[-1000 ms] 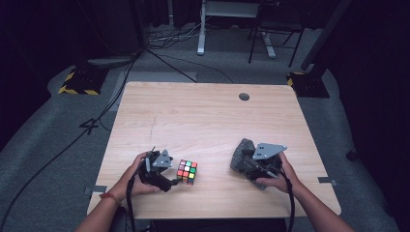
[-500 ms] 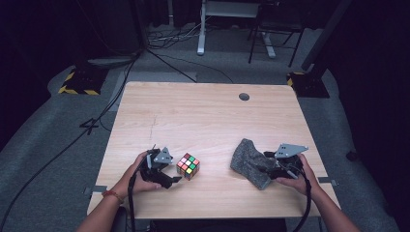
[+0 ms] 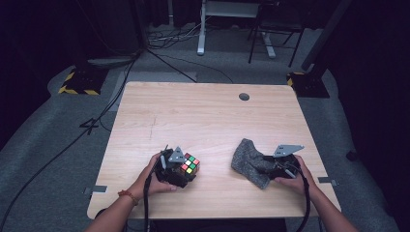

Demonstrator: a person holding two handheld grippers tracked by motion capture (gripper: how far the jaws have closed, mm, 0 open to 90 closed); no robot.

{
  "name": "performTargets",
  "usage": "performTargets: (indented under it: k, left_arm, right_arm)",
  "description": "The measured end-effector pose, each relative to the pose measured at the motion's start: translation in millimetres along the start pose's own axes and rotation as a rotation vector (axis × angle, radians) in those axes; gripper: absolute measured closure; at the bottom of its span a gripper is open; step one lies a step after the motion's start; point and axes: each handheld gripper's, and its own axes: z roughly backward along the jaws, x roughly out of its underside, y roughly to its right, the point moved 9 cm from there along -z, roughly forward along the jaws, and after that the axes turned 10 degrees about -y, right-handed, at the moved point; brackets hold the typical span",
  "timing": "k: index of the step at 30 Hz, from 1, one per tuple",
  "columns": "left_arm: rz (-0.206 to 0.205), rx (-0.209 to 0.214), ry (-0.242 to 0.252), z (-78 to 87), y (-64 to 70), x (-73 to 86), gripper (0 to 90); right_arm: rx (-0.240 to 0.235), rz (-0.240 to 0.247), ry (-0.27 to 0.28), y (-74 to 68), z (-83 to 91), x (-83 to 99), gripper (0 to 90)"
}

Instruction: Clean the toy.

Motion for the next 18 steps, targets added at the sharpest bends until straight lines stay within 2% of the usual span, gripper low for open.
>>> performTargets:
  k: [2, 4, 6, 8, 12, 14, 18]
  left_arm:
    - [0.007, 0.009, 0.000, -2.4, 0.0, -2.8, 16.2]
    - [-0.005, 0.003, -0.004, -4.3, -0.7, -4.8, 18.8]
    - [-0.018, 0.019, -0.004, -5.5, 0.9, -4.7, 24.1]
    - [-0.017, 0.011, 0.001, -6.0, -0.5, -5.3, 31.5]
    - [-0.046, 0.013, 0.010, -9.3, -1.0, -10.5, 32.5]
    - [-0.057, 0.005, 0.009, -10.9, -0.5, -15.3, 33.0]
    - [-0.121, 0.039, 0.004, -12.9, 10.0, -25.1, 33.4]
  right_arm:
    - [-0.004, -0.002, 0.005, 0.2, -1.4, 0.8, 41.9]
    - [-0.009, -0.005, 0.007, 0.2, -1.4, 1.2, 45.0]
    - [-0.013, -0.004, 0.008, -0.7, -1.0, 1.6, 51.3]
    - [-0.024, 0.005, 0.014, -2.7, -0.4, 1.4, 61.3]
    - [-0.042, 0.018, 0.012, -5.6, -0.4, 0.8, 71.3]
    - [-0.037, 0.036, 0.011, -7.2, 0.3, 0.3, 74.5]
    - [-0.037, 0.066, 0.034, -12.2, 5.3, -4.3, 76.7]
